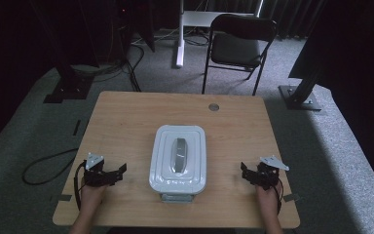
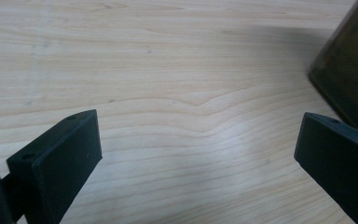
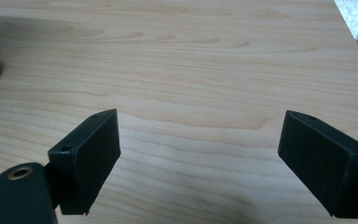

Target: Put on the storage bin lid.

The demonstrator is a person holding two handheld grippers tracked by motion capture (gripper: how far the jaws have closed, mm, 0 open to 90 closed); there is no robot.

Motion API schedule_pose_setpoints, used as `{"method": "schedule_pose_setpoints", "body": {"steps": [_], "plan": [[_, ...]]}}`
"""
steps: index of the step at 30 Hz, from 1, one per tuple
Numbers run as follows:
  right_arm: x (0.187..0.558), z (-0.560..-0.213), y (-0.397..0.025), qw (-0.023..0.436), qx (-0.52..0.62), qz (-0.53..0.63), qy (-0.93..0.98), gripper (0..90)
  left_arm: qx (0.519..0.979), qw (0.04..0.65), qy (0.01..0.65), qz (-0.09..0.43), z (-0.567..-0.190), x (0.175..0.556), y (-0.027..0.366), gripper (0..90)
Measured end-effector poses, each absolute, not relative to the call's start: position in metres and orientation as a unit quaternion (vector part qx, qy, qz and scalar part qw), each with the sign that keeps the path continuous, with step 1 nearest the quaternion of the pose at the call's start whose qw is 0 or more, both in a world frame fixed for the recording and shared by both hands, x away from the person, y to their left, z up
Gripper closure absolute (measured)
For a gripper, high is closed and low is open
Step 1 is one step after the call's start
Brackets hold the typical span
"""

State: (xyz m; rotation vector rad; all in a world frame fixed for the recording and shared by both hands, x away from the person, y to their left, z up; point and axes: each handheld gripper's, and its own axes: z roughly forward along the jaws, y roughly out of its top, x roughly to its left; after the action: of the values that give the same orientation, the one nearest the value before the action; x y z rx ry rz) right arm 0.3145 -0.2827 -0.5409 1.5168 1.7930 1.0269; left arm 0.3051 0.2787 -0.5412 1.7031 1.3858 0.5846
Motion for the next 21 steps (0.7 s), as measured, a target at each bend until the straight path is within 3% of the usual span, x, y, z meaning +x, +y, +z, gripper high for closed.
{"method": "schedule_pose_setpoints", "body": {"steps": [21], "plan": [[0.294,-0.555,-0.315,0.276,0.614,0.353,0.650,12.1,0.652,0.388,0.598,0.256,-0.545,0.281,0.320,1.3]]}}
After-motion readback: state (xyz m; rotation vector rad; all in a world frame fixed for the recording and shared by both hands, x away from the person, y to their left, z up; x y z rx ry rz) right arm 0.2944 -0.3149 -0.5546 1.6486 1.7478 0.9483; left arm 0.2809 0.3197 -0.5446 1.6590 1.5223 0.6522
